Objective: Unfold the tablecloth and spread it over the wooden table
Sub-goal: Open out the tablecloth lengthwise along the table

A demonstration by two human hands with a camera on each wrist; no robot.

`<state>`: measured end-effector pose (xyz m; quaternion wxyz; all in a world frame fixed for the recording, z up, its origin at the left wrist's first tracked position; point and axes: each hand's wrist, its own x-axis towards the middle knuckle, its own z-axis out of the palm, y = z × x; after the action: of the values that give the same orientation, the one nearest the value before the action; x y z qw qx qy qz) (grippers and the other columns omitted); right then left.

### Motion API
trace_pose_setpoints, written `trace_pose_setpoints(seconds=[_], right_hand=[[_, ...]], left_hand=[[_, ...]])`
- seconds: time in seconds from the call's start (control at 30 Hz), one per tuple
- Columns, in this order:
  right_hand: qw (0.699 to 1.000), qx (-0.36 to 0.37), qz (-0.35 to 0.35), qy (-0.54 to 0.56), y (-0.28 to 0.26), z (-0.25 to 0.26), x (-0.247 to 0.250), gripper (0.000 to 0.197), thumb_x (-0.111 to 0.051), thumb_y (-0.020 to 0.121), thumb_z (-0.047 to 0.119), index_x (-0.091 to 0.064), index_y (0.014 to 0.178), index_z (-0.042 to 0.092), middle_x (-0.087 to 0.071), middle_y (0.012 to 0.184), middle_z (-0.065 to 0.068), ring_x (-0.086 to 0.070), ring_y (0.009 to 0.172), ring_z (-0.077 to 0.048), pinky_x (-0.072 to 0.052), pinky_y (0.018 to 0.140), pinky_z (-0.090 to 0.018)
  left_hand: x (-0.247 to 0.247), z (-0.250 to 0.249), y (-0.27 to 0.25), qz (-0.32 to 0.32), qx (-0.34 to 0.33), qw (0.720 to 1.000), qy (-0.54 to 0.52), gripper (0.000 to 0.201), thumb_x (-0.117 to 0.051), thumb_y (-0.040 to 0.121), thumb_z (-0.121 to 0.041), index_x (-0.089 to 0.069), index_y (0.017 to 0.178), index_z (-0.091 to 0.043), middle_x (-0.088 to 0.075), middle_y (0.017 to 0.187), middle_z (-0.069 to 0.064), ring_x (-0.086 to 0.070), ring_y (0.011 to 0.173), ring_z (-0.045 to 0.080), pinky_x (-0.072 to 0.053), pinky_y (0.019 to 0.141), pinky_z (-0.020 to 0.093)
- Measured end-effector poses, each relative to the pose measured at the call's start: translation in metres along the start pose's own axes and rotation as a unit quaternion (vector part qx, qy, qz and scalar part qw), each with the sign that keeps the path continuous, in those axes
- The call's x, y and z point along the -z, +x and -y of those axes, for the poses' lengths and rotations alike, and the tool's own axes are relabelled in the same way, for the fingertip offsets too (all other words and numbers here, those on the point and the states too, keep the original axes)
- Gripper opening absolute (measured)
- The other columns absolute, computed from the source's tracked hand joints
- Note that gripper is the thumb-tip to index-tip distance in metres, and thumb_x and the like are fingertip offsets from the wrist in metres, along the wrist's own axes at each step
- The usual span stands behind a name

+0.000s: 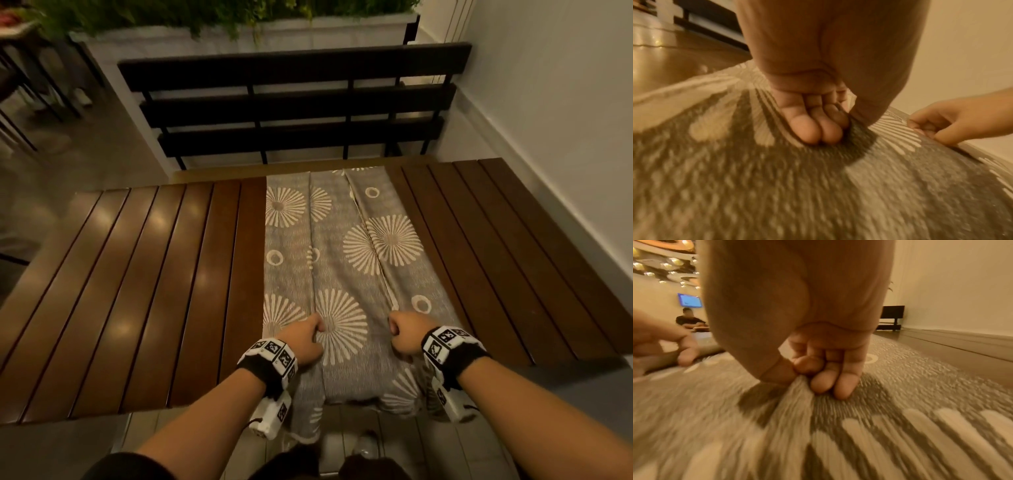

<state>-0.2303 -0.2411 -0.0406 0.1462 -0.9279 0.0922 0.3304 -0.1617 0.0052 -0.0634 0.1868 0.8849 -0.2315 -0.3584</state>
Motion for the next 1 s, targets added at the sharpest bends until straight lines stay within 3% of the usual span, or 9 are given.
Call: trace_pose_setpoints(seconds=[0.23, 0.37, 0.47, 0.57, 0.67, 0.73, 0.87, 0.93, 1.0], right_hand=[[0.994, 0.022, 0.096, 0.050, 0.004, 0.004, 0.000, 0.017, -0.050, 0.076, 0.015, -0.058, 0.070, 0.002, -0.053, 0.075, -0.028, -0.049, 0.063, -0.020, -0.040, 0.058, -0.029], [0.971, -0.010, 0.192, 0.145, 0.005, 0.008, 0.011, 0.012, -0.057, 0.076, 0.018, -0.068, 0.074, 0.014, -0.062, 0.058, -0.009, -0.060, 0.054, -0.020, -0.051, 0.059, -0.029], [0.958, -0.024, 0.143, 0.248, 0.014, 0.002, 0.027, 0.012, -0.057, 0.084, 0.016, -0.065, 0.080, 0.008, -0.057, 0.047, -0.004, -0.053, 0.039, -0.016, -0.049, 0.057, -0.031], [0.975, -0.007, -0.005, 0.223, 0.025, -0.006, 0.043, 0.016, -0.058, 0.089, 0.028, -0.058, 0.079, 0.015, -0.056, 0.064, -0.001, -0.052, 0.049, -0.007, -0.045, 0.054, -0.024], [0.982, -0.001, -0.075, 0.174, 0.034, -0.013, 0.048, 0.018, -0.062, 0.085, 0.038, -0.054, 0.080, 0.023, -0.060, 0.081, 0.002, -0.057, 0.076, -0.014, -0.047, 0.072, -0.030], [0.985, -0.003, -0.059, 0.161, 0.037, -0.017, 0.046, 0.019, -0.063, 0.084, 0.040, -0.053, 0.083, 0.025, -0.060, 0.084, 0.003, -0.059, 0.083, -0.019, -0.047, 0.075, -0.031], [0.995, 0.028, -0.002, 0.099, 0.040, -0.025, 0.037, 0.046, -0.064, 0.078, 0.052, -0.050, 0.108, 0.021, -0.055, 0.097, 0.000, -0.055, 0.089, -0.021, -0.043, 0.075, -0.032], [0.996, 0.055, -0.001, 0.065, 0.043, -0.025, 0.035, 0.059, -0.064, 0.073, 0.061, -0.048, 0.114, 0.021, -0.056, 0.106, -0.002, -0.053, 0.093, -0.020, -0.042, 0.078, -0.033], [0.995, 0.078, -0.001, 0.055, 0.047, -0.024, 0.036, 0.054, -0.065, 0.073, 0.058, -0.048, 0.108, 0.021, -0.056, 0.104, -0.005, -0.056, 0.098, -0.025, -0.040, 0.076, -0.031]], left_hand=[[0.009, 0.003, -0.006, 0.210, 0.029, 0.977, -0.018, 0.009, -0.049, 0.090, -0.012, -0.057, 0.092, -0.011, -0.067, 0.071, 0.008, -0.068, 0.068, 0.028, -0.055, 0.052, 0.029], [0.026, -0.003, -0.005, 0.300, 0.047, 0.952, -0.035, 0.014, -0.065, 0.087, -0.029, -0.066, 0.088, -0.016, -0.069, 0.068, 0.001, -0.068, 0.068, 0.021, -0.057, 0.060, 0.028], [0.062, -0.023, 0.019, 0.232, -0.010, 0.972, 0.013, 0.029, -0.069, 0.079, -0.046, -0.070, 0.091, -0.019, -0.073, 0.082, -0.001, -0.067, 0.074, 0.016, -0.056, 0.076, 0.035], [0.099, -0.054, 0.051, 0.069, -0.075, 0.994, -0.027, 0.016, -0.060, 0.089, -0.029, -0.065, 0.098, -0.017, -0.068, 0.074, -0.001, -0.062, 0.058, 0.011, -0.051, 0.055, 0.025], [0.127, -0.078, 0.083, -0.051, -0.113, 0.969, -0.212, 0.011, -0.060, 0.090, -0.012, -0.061, 0.100, -0.012, -0.065, 0.073, 0.004, -0.061, 0.052, 0.010, -0.051, 0.051, 0.024], [0.139, -0.087, 0.101, -0.055, -0.102, 0.908, -0.402, 0.012, -0.060, 0.090, -0.008, -0.058, 0.102, -0.010, -0.062, 0.075, 0.006, -0.061, 0.053, 0.012, -0.050, 0.049, 0.024], [0.141, -0.087, 0.145, -0.015, -0.020, 0.715, -0.698, 0.011, -0.057, 0.091, -0.024, -0.056, 0.083, -0.017, -0.052, 0.078, 0.002, -0.053, 0.072, 0.018, -0.046, 0.063, 0.031], [0.137, -0.094, 0.170, -0.060, 0.050, 0.734, -0.674, 0.009, -0.062, 0.086, -0.028, -0.060, 0.084, -0.019, -0.051, 0.079, 0.000, -0.056, 0.075, 0.019, -0.045, 0.056, 0.031], [0.132, -0.107, 0.197, -0.095, 0.085, 0.810, -0.573, 0.017, -0.065, 0.084, -0.022, -0.064, 0.097, -0.012, -0.061, 0.083, 0.007, -0.061, 0.071, 0.023, -0.046, 0.052, 0.032]])
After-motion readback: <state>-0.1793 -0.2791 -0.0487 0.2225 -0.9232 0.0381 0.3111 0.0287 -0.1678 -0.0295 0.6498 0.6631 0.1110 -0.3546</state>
